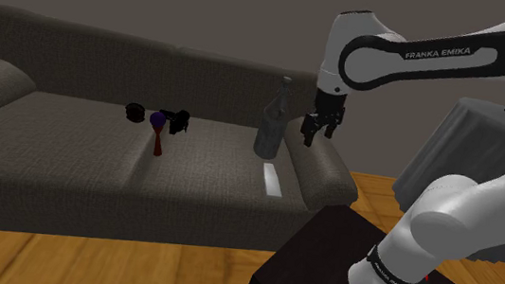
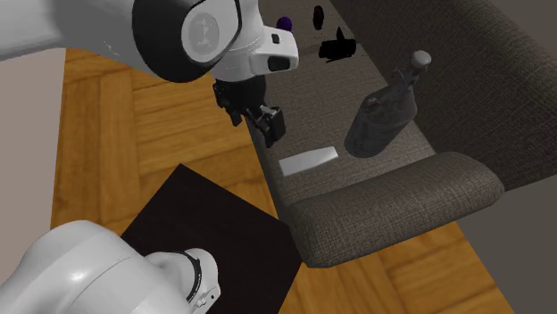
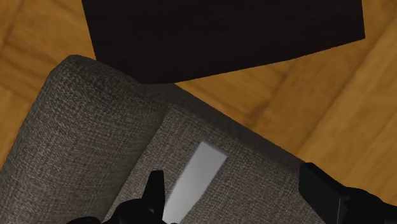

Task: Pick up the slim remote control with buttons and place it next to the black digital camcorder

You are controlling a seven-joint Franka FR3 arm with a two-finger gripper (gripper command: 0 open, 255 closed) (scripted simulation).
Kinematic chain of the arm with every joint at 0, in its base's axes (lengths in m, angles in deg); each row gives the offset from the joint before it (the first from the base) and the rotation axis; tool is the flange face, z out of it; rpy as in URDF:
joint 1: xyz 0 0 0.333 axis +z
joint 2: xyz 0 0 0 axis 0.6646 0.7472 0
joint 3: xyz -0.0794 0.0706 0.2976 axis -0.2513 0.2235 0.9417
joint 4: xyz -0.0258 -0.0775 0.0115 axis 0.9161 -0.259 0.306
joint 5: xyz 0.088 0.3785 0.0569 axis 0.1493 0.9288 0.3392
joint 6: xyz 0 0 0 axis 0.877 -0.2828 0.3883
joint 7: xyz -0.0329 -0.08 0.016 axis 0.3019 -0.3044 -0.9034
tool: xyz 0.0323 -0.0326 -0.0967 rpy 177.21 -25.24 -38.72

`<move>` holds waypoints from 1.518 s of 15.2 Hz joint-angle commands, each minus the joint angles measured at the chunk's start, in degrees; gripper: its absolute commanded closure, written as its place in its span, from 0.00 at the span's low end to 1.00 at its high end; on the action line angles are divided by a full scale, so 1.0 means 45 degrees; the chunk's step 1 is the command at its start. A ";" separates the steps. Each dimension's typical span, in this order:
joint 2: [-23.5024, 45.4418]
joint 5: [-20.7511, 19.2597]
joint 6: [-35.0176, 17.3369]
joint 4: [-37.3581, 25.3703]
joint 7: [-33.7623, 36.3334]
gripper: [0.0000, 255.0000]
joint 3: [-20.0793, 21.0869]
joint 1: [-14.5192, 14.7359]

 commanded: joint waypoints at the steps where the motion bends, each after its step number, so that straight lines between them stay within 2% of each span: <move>1: 0.0731 0.0027 -0.1093 0.0261 0.0449 0.00 -0.0032 -0.0204; 6: 0.2915 0.0033 -0.3646 0.0458 0.1454 0.00 -0.0149 -0.0706; 12: 0.5930 0.0019 -0.6491 0.0065 0.2589 0.00 -0.0363 -0.1237; 18: 0.9105 0.0185 -0.8885 -0.0959 0.3520 0.00 -0.0687 -0.1618; 23: 1.1724 0.0683 -1.0443 -0.2232 0.3995 0.00 -0.0903 -0.1918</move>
